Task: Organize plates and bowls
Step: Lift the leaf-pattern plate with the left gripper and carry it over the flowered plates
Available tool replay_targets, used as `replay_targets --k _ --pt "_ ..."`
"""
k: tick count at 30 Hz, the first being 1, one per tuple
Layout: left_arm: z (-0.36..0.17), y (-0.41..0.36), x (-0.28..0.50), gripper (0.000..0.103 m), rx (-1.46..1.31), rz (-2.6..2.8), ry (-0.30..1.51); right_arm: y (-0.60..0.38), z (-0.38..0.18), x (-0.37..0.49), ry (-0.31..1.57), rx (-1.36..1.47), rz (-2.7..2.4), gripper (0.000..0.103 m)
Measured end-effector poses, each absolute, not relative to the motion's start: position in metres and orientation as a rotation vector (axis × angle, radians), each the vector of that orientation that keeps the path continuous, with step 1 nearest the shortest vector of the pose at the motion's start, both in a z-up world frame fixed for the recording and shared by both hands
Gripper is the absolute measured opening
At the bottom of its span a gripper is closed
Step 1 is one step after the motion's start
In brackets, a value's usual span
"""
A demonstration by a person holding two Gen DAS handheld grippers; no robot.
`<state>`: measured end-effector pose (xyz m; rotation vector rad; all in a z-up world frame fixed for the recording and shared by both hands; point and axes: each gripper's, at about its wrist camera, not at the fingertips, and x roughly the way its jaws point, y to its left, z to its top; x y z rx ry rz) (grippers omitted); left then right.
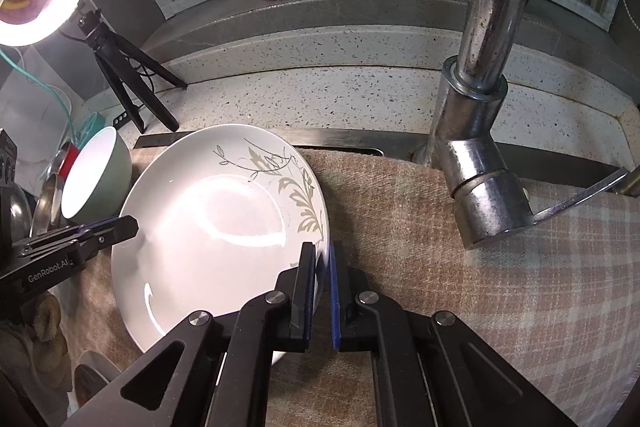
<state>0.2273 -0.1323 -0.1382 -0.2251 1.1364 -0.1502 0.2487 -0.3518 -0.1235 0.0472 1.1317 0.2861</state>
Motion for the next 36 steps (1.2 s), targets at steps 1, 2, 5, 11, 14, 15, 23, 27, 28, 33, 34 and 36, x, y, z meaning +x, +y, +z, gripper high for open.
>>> replay_targets --k 1,2,5,11,14,15,23,27,28,33,34,36 --pt "-0.138 -0.132 0.226 0.008 -0.227 -0.149 1.136 -0.352 -0.123 0.248 1.131 0.049 0.286 0.006" --pt "-0.138 -0.131 0.225 0.008 -0.227 -0.148 1.135 -0.352 -0.122 0.247 1.130 0.047 0.284 0.006" --pt "-0.136 -0.127 0.222 0.008 -0.244 -0.146 1.131 -0.352 -0.120 0.243 1.126 0.055 0.280 0.005" --pt "-0.128 -0.124 0.216 0.008 -0.253 -0.145 1.116 -0.356 -0.114 0.235 1.120 0.078 0.278 0.005" --pt "-0.125 -0.122 0.213 0.008 -0.264 -0.148 1.111 -0.358 -0.109 0.230 1.109 0.084 0.276 0.005" --pt "-0.124 -0.122 0.211 0.008 -0.265 -0.149 1.109 -0.359 -0.106 0.228 1.106 0.088 0.276 0.005" --pt "-0.110 -0.122 0.195 0.008 -0.268 -0.157 1.086 -0.362 -0.088 0.211 1.078 0.106 0.272 0.005" --pt "-0.098 -0.122 0.185 0.008 -0.270 -0.168 1.066 -0.360 -0.077 0.202 1.062 0.107 0.270 0.005" --pt "-0.095 -0.122 0.182 0.008 -0.268 -0.171 1.060 -0.361 -0.074 0.199 1.058 0.109 0.268 0.005" --pt "-0.086 -0.118 0.168 0.008 -0.264 -0.183 1.040 -0.358 -0.061 0.183 1.043 0.120 0.268 0.005" --pt "-0.084 -0.116 0.165 0.008 -0.264 -0.185 1.037 -0.357 -0.059 0.180 1.039 0.120 0.268 0.005" --pt "-0.082 -0.114 0.158 0.008 -0.262 -0.188 1.031 -0.355 -0.054 0.172 1.032 0.121 0.267 0.005"
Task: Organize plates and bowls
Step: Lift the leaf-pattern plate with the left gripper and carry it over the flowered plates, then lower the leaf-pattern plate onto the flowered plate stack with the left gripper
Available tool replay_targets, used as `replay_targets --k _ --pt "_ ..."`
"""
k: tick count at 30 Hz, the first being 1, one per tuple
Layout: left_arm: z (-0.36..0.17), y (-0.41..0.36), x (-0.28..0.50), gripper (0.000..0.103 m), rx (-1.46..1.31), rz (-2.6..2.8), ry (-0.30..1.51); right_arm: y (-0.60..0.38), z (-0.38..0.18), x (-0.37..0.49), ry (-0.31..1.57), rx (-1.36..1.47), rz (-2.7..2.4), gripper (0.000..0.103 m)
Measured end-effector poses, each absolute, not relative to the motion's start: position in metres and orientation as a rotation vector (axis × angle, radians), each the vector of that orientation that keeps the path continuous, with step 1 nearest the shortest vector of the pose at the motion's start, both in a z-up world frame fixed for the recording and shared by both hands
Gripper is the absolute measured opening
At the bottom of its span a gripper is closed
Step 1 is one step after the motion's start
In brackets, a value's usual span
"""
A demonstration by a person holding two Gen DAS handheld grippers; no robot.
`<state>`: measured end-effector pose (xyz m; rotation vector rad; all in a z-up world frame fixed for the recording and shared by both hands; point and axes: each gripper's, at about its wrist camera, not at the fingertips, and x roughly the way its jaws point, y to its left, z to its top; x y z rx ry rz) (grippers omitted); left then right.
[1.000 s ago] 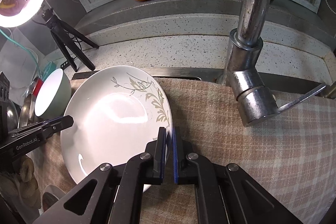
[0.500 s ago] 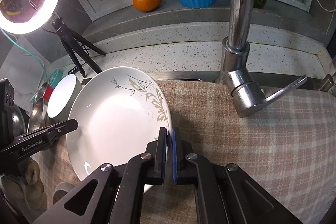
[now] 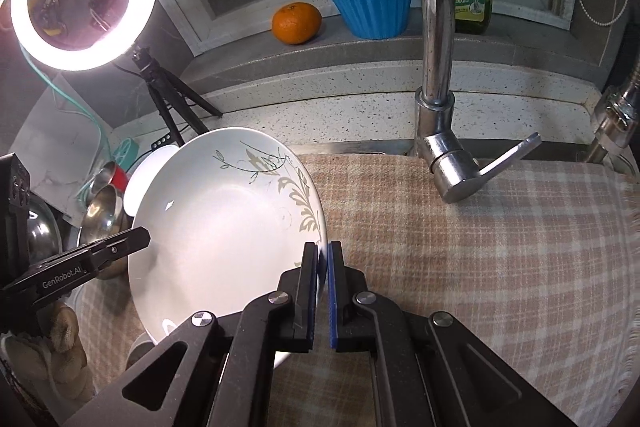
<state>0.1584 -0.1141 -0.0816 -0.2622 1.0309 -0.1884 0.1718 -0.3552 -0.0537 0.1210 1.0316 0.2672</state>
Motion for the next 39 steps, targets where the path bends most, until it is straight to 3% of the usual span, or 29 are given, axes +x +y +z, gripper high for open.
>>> replay_targets --k 17,39 --pt "-0.079 -0.082 0.090 0.008 -0.268 -0.223 1.042 -0.325 -0.033 0.092 1.008 0.132 0.268 0.004" --pt "-0.106 -0.058 0.027 0.008 -0.261 -0.230 1.121 -0.297 -0.064 0.020 1.077 0.136 0.263 0.004"
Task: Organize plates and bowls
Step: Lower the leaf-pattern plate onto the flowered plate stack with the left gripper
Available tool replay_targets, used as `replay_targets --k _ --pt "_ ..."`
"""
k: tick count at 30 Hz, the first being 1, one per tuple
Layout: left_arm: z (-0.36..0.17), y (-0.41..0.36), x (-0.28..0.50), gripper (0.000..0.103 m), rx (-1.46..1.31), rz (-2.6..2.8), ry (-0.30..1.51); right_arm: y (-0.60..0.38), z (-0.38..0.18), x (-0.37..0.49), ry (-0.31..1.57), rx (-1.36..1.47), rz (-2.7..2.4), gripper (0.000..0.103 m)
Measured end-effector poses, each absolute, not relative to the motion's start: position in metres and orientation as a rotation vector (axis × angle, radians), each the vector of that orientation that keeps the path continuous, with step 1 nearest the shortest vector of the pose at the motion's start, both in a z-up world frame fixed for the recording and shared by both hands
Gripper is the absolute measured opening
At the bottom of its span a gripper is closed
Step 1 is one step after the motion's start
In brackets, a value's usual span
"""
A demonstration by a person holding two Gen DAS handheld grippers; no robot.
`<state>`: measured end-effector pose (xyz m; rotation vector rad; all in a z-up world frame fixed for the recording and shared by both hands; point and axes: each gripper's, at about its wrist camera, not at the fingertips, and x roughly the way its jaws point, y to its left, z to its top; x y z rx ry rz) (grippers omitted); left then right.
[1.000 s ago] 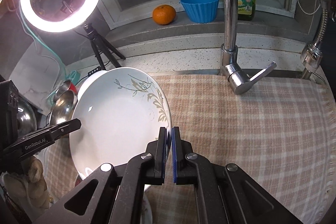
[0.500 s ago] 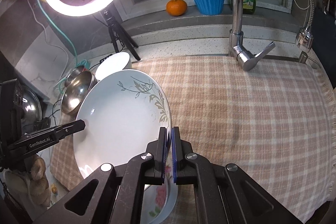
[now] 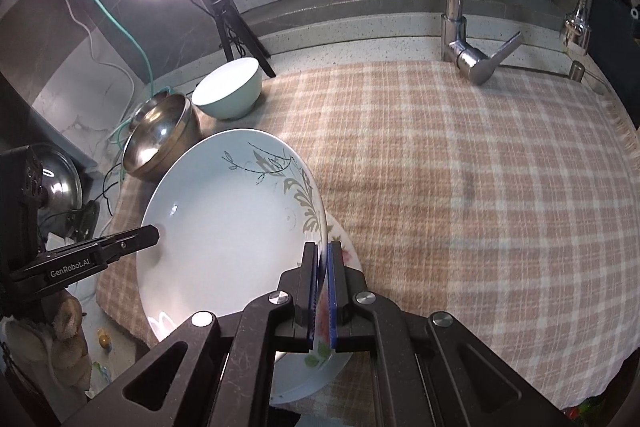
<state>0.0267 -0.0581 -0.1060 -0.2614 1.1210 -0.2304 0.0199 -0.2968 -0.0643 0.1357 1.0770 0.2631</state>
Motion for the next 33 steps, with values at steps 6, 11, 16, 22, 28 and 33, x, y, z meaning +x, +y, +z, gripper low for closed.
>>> replay_targets --k 6,11,16,22,28,33 --pt "-0.115 -0.058 0.015 0.008 -0.256 -0.232 1.151 -0.296 -0.075 0.010 1.107 0.141 0.262 0.004" --pt "-0.120 -0.061 0.009 0.008 -0.244 -0.232 1.165 -0.298 -0.084 0.002 1.128 0.153 0.259 0.004" --pt "-0.125 -0.061 0.008 0.008 -0.239 -0.230 1.175 -0.298 -0.092 -0.001 1.147 0.156 0.253 0.005" --pt "-0.126 -0.063 0.009 0.008 -0.231 -0.228 1.174 -0.297 -0.097 0.000 1.155 0.146 0.246 0.005" --pt "-0.130 -0.065 0.011 0.008 -0.232 -0.226 1.177 -0.297 -0.099 0.001 1.164 0.132 0.239 0.005" --pt "-0.130 -0.065 0.011 0.008 -0.228 -0.226 1.173 -0.298 -0.101 0.003 1.163 0.130 0.234 0.005"
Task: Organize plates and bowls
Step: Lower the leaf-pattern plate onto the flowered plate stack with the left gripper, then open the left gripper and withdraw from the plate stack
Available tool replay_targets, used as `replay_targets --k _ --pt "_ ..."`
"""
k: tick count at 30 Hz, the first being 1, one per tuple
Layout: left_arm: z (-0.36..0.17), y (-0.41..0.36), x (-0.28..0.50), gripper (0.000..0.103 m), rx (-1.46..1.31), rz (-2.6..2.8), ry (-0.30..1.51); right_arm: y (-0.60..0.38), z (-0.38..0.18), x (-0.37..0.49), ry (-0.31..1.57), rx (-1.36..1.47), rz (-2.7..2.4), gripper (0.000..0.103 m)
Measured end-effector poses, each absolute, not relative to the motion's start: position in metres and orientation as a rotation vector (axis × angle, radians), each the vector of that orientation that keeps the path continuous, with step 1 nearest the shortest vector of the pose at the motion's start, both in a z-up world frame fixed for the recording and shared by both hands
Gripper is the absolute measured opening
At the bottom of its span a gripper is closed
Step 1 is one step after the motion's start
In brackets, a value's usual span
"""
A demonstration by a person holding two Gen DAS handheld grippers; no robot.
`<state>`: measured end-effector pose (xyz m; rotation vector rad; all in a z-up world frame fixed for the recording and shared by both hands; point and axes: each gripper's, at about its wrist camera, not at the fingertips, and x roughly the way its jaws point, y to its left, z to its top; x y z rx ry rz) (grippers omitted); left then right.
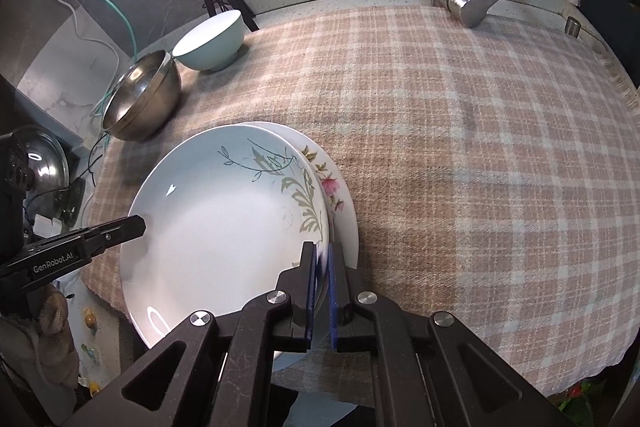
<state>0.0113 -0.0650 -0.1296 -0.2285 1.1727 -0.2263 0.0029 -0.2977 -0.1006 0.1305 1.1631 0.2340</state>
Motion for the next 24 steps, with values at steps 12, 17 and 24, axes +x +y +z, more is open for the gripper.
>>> replay_targets --k 12,17,24 --pt "-0.130 -0.063 0.013 0.008 -0.243 -0.241 1.173 -0.297 -0.101 0.005 1.166 0.120 0.239 0.006" --pt "-0.131 -0.063 0.012 0.009 -0.240 -0.247 1.173 -0.295 -0.103 0.004 1.176 0.110 0.245 0.008" --pt "-0.131 -0.052 0.010 0.015 -0.270 -0.256 1.166 -0.298 -0.097 0.002 1.156 0.119 0.213 0.022"
